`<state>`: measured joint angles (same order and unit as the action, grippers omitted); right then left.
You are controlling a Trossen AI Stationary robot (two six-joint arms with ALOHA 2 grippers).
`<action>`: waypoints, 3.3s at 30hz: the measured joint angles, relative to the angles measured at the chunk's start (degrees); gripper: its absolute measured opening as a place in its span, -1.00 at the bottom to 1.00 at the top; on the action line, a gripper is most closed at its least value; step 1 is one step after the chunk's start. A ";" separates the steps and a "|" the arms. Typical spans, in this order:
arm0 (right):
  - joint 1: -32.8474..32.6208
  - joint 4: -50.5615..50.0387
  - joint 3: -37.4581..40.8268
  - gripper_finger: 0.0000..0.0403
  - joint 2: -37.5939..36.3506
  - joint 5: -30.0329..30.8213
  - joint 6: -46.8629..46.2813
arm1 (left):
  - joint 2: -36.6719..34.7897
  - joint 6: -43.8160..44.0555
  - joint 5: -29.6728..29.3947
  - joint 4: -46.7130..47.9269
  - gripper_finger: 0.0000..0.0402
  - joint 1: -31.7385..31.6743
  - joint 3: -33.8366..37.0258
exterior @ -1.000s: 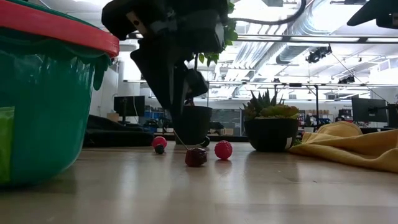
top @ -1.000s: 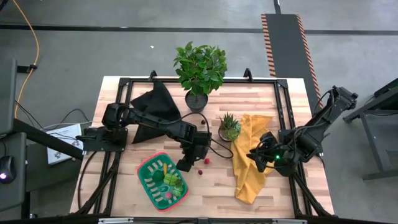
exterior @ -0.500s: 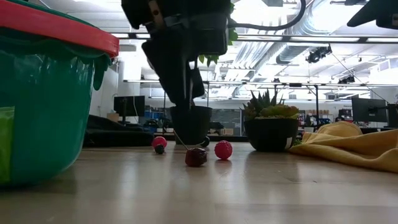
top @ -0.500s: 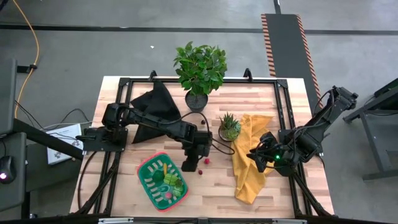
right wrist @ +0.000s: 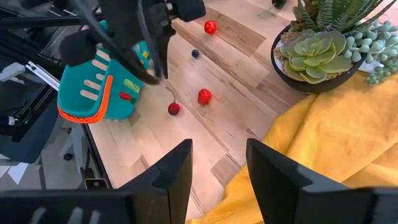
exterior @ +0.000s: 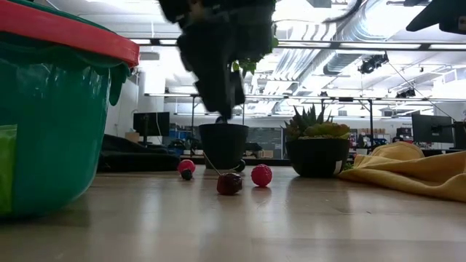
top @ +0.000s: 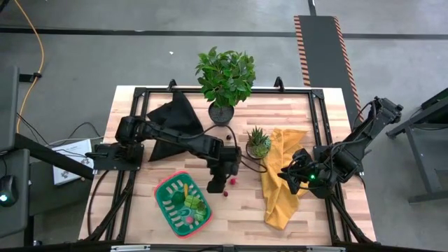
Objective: Pick and placing Produce into tupperware
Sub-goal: Put the bottom red cherry into the blue basket
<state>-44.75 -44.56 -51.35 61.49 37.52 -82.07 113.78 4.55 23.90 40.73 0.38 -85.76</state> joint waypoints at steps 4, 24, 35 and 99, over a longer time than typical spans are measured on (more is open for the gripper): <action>-0.15 -0.22 0.00 -0.29 -0.10 0.00 0.06 | 0.00 -0.22 -1.08 0.00 -0.51 -0.04 -3.00; -5.25 -5.48 0.02 -0.29 -5.99 6.97 -3.42 | 4.60 -2.42 -0.33 3.99 -0.51 0.02 -6.94; -5.25 -5.57 0.02 -0.29 -6.01 7.08 -2.96 | 8.36 -8.72 -2.04 12.96 -0.51 1.27 -9.54; -5.22 -6.92 0.00 -0.29 -5.97 9.08 -1.43 | 11.17 -10.73 -2.50 12.52 -0.51 1.99 -9.52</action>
<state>-49.98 -51.48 -51.35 55.53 46.60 -83.50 124.95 -6.17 21.41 53.24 2.37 -95.29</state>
